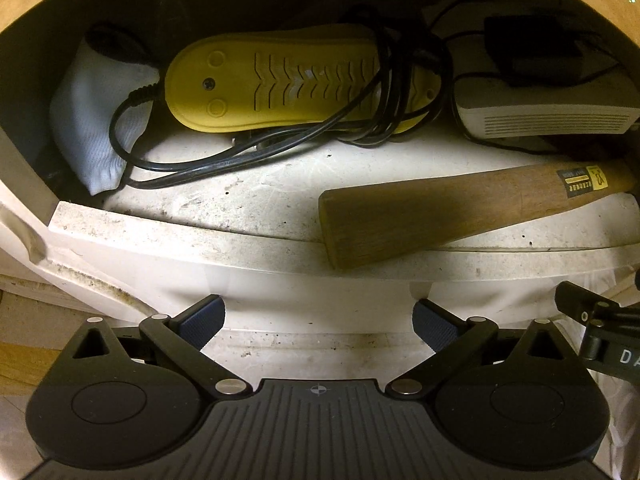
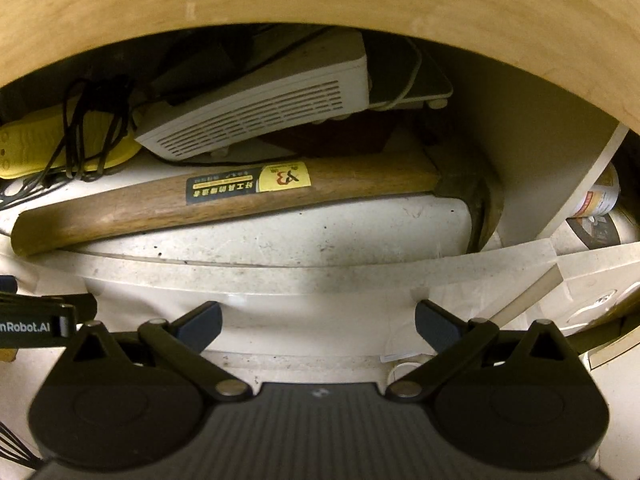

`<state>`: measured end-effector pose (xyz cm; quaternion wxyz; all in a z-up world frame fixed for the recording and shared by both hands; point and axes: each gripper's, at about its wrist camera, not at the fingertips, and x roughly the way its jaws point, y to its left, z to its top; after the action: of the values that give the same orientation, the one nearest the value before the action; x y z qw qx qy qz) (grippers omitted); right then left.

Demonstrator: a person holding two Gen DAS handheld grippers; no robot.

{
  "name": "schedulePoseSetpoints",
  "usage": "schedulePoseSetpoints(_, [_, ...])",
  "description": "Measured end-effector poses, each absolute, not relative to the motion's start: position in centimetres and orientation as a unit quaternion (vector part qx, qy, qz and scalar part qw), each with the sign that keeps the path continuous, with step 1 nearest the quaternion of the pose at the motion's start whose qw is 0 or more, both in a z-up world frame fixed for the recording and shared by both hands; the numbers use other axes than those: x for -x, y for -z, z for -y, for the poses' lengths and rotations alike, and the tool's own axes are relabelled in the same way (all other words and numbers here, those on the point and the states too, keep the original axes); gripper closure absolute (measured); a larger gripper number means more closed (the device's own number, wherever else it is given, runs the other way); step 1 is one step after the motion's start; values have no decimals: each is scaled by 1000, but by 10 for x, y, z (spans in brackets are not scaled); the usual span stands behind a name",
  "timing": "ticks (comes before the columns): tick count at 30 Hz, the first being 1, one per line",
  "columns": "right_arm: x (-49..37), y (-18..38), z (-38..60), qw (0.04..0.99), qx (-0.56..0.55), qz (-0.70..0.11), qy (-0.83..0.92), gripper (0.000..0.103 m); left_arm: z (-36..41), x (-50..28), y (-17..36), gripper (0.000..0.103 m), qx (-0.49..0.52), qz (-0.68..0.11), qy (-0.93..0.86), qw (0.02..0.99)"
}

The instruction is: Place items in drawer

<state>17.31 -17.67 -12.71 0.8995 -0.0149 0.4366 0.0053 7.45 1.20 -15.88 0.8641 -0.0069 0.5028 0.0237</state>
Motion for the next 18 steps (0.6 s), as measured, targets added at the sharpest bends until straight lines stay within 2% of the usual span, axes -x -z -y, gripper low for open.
schedulePoseSetpoints(8, [-176, 128, 178, 897, 11, -442, -5, 0, -5, -67, 174, 0, -5, -502, -24, 864])
schedulePoseSetpoints(18, [-155, 104, 180, 893, 14, -450, -2, 0, 4, -30, 150, 0, -3, -494, -15, 870])
